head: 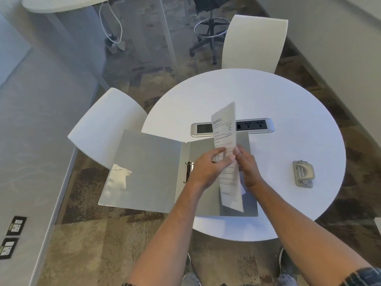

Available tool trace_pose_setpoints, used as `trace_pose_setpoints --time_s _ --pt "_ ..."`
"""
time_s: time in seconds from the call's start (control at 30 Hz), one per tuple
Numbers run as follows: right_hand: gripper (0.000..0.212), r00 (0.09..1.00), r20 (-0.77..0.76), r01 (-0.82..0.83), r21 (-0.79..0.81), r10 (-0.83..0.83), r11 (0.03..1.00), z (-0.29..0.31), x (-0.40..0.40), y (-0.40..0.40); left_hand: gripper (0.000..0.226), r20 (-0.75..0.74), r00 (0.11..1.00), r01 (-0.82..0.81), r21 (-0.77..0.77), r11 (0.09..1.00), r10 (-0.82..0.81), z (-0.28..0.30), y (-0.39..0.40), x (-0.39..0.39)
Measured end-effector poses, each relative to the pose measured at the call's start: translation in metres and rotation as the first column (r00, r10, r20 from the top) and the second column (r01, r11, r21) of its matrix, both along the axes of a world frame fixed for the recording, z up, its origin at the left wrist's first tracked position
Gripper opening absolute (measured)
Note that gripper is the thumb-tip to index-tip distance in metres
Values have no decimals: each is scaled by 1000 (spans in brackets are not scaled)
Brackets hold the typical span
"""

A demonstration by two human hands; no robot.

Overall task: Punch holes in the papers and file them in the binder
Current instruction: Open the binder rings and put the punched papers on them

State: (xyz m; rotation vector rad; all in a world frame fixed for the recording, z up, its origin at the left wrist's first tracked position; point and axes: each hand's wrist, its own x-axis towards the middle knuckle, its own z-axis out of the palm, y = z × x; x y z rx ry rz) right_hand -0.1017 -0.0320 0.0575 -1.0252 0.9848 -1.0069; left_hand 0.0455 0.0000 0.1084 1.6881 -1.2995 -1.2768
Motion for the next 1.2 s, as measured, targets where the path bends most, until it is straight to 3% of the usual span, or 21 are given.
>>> trace_pose_setpoints --time_s 0.07,0.2,0.3,0.4,0.53,0.67,0.8,0.97,1.2 --pt "63 995 99 11 56 -16 998 -2 -9 -4 50 -20 998 60 2 998 -60 1 2 -7" --pt "51 993 67 90 172 -102 981 -11 -29 -10 32 55 996 66 13 998 -66 -9 2 -15" --pt "32 992 77 79 251 -101 965 -11 -41 -9 21 53 998 -32 5 999 32 -20 0 -11" --pt "26 985 156 25 312 -78 950 -13 -51 -11 31 31 978 -210 81 974 208 -32 -6 4" --pt "38 980 199 -61 297 1 953 -20 -59 -11 33 -177 917 -255 428 867 357 -56 -15 30" --pt "45 986 166 -51 344 -7 938 -35 -58 -11 17 -384 817 -268 408 873 431 -76 -15 47" --pt "42 997 51 27 394 -51 919 -53 -46 -12 19 -214 859 -384 332 861 466 -78 -18 62" --pt "29 985 -168 112 422 -45 900 -71 -27 -13 13 -11 915 -390 225 893 403 -93 -22 78" --pt "20 955 -291 168 380 -55 910 -86 -20 -10 14 141 902 -429 184 885 408 -108 -35 83"
